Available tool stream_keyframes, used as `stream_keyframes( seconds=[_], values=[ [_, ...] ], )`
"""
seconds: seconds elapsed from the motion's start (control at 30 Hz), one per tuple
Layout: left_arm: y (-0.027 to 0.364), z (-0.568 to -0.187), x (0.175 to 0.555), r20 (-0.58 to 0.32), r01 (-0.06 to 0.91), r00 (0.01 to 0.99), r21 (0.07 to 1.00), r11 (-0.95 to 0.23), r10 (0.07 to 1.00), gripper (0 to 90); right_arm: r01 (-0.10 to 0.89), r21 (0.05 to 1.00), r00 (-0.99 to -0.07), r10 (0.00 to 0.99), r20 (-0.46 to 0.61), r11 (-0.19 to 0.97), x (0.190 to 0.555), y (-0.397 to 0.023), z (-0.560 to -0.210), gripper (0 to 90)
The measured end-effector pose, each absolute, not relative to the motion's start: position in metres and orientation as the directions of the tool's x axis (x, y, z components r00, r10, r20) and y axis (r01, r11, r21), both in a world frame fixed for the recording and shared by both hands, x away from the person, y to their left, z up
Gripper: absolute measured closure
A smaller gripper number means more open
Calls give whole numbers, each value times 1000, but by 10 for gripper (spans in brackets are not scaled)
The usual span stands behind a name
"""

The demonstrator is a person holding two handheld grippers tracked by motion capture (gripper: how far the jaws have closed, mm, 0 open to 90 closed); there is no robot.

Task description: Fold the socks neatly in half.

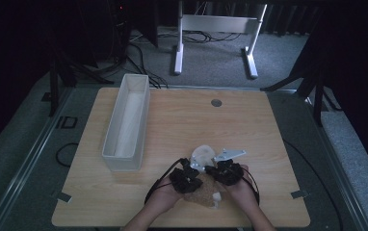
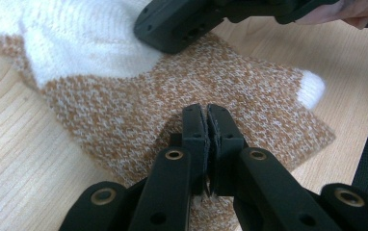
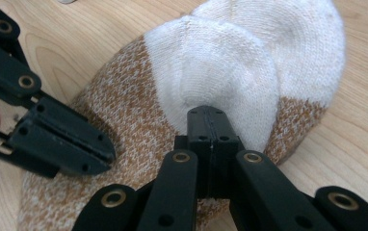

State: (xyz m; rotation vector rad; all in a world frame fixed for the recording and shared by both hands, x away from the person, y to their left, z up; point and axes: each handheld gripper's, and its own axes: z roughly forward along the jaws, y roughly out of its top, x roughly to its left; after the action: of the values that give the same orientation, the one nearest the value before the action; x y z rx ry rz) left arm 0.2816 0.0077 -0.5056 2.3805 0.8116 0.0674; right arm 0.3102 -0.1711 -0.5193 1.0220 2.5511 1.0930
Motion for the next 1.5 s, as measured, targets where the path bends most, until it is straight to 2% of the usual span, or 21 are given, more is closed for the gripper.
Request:
stream_keyframes(
  seconds=[0.7, 1.0, 1.03, 1.1, 1.27, 1.33, 1.37, 1.5],
  values=[
    [9, -504, 284, -155, 549, 800, 577, -604, 579, 866, 517, 709, -748, 656, 101, 480, 318, -161, -517, 898],
    [26, -494, 282, -164, 559, 780, 617, -554, 604, 694, 492, 732, -759, 644, 97, 470, 303, -176, -507, 877],
    [30, -493, 281, -170, 567, 770, 623, -539, 615, 694, 491, 732, -760, 643, 96, 471, 301, -177, -506, 867],
    [34, -493, 280, -172, 577, 757, 627, -523, 630, 598, 486, 732, -757, 649, 80, 477, 298, -182, -507, 834],
    [39, -494, 279, -164, 596, 727, 633, -494, 667, 493, 498, 740, -740, 666, 91, 452, 294, -194, -508, 759],
    [42, -495, 279, -174, 605, 720, 633, -484, 672, 482, 496, 737, -738, 670, 80, 459, 291, -200, -508, 804],
    [42, -496, 278, -174, 609, 715, 631, -481, 677, 470, 495, 736, -739, 669, 77, 462, 290, -202, -507, 890],
    [46, -502, 280, -188, 633, 692, 621, -461, 697, 441, 499, 728, -735, 674, 68, 471, 285, -213, -509, 896]
  ],
)
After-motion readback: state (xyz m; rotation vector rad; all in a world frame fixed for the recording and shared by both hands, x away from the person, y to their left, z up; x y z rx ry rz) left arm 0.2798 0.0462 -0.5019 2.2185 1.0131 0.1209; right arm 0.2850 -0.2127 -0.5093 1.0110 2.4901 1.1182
